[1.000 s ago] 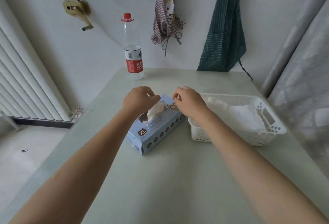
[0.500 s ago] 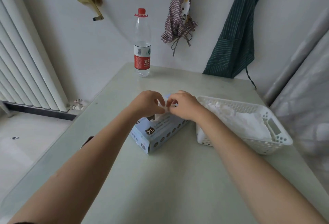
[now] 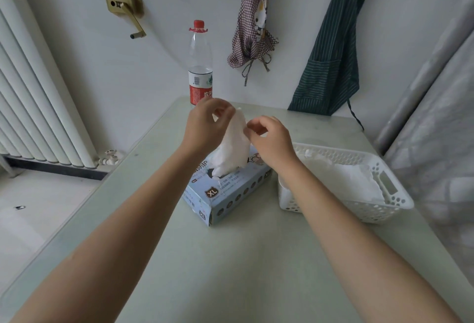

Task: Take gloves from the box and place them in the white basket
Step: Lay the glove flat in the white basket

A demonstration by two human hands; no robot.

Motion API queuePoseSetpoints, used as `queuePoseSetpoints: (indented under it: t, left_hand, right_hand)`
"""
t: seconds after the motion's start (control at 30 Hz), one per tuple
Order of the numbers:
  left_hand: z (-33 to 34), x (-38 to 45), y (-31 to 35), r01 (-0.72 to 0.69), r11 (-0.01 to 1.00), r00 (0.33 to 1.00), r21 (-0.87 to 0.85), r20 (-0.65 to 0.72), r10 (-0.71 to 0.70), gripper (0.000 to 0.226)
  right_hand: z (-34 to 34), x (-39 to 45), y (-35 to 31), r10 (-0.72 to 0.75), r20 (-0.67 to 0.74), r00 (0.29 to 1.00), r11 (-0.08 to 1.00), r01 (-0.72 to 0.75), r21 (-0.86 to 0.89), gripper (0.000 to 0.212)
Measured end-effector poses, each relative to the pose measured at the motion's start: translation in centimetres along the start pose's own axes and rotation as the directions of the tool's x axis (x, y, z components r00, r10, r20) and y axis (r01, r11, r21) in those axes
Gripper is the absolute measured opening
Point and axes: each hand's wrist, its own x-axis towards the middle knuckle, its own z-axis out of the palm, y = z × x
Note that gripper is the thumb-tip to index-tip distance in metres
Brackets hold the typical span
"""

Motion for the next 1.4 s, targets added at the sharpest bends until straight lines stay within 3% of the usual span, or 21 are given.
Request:
queuePoseSetpoints:
  t: [0.17, 0.33, 0.47, 0.53, 0.7, 0.77, 0.93, 1.1, 1.23, 1.4]
  left_hand:
    - [-0.4, 0.0, 0.6, 0.133, 0.986, 0.990, -0.104, 0.048, -0.129, 0.011]
    - [-0.4, -0.8, 1.5, 0.208, 0.949, 0.951, -0.236, 0.278, -0.139, 0.039]
    - [-0.3, -0.7, 2.4, 0.240, 0.955, 0.878, -0.173, 0.459, -0.137, 0.025]
    - [-0.2, -0.9, 2.8, 0.233, 0.965, 0.877, -0.123, 0.455, -0.154, 0.015]
    - [-0.6, -0.7, 2.8, 0.267, 0.943, 0.947, -0.198, 0.234, -0.219, 0.009]
    - [-0.8, -0.6, 3.1, 0.268, 0.938, 0.951, -0.219, 0.216, -0.222, 0.017]
    - [-1.5, -0.4, 4.7, 0.250, 0.942, 0.941, -0.224, 0.284, -0.182, 0.026]
    - [-1.8, -0.8, 5.8, 0.283, 0.929, 0.853, -0.237, 0.505, -0.131, 0.029]
    - [-2.0, -1.3, 6.9, 0.376, 0.873, 0.779, -0.311, 0.616, -0.116, 0.006]
    - [-0.9, -2.1, 6.7, 0.466, 0.772, 0.719, -0.431, 0.693, -0.047, 0.019]
  right_hand:
    - [-1.9, -0.1, -1.3, 0.071, -0.072, 0.995, 0.989, -0.060, 0.136, 0.007]
    - [-3.1, -0.3, -2.2, 0.107, -0.020, 0.994, 0.969, -0.100, 0.227, 0.008]
    - [-3.5, -0.6, -2.7, 0.019, 0.086, 0.996, 0.974, -0.037, 0.222, 0.008]
    - [-3.9, -0.6, -2.7, 0.005, 0.115, 0.993, 0.981, -0.028, 0.194, 0.013]
    - [-5.2, -0.9, -2.1, 0.137, 0.291, 0.947, 0.981, -0.171, 0.093, 0.017]
    - [-5.6, -0.8, -2.0, 0.170, 0.210, 0.963, 0.978, -0.192, 0.085, 0.020]
    - [-8.0, -0.5, -3.7, 0.205, 0.015, 0.979, 0.937, -0.200, 0.287, 0.024]
    - [-8.9, -0.8, -5.5, 0.142, 0.020, 0.990, 0.967, -0.143, 0.213, 0.014]
    - [-9.8, -1.7, -6.2, 0.147, 0.003, 0.989, 0.977, -0.146, 0.155, 0.020]
    - [-10.4, -2.2, -6.5, 0.160, 0.009, 0.987, 0.967, -0.159, 0.200, 0.018]
